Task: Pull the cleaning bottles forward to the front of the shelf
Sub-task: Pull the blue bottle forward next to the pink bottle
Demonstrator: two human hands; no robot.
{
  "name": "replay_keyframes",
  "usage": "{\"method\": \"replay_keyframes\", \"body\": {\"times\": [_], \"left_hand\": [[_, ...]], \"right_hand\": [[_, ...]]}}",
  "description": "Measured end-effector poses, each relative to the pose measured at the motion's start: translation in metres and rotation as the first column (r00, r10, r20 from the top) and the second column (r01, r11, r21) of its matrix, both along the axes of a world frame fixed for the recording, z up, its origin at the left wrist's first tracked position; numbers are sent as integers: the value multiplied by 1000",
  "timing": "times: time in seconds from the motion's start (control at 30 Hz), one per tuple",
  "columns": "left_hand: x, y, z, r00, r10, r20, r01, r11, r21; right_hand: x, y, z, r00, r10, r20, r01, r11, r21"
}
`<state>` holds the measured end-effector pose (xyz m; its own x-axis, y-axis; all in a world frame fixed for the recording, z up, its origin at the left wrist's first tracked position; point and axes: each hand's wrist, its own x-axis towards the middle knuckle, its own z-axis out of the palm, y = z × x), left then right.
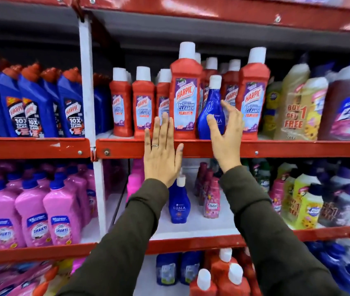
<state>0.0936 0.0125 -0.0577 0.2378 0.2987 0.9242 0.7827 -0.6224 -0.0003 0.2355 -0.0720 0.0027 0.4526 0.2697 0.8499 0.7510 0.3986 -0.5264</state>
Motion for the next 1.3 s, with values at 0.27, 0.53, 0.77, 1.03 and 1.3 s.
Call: {"method": "replay_keyframes", "body": {"times": [0.27,0.53,0.77,1.03,1.3], "left_hand": [[2,3,-1,999,43,-18,-42,998,35],[3,5,-1,998,52,-18,-52,998,46],[3,3,0,1000,19,-11,-18,1000,18],[-14,-14,-17,991,-135,23,136,990,-49],[-28,-25,-101,980,-193,48,199,966,-165]], "right_hand": [[19,3,41,972,163,-170,-216,906,-364],[33,2,46,927,274,-257,-344,894,-287],[29,-13,53,909,347,-232,-385,912,-142],[1,-47,31,880,417,-225,-437,898,-44],[-22,-64,-51,783,528,-330,-577,814,-65]]}}
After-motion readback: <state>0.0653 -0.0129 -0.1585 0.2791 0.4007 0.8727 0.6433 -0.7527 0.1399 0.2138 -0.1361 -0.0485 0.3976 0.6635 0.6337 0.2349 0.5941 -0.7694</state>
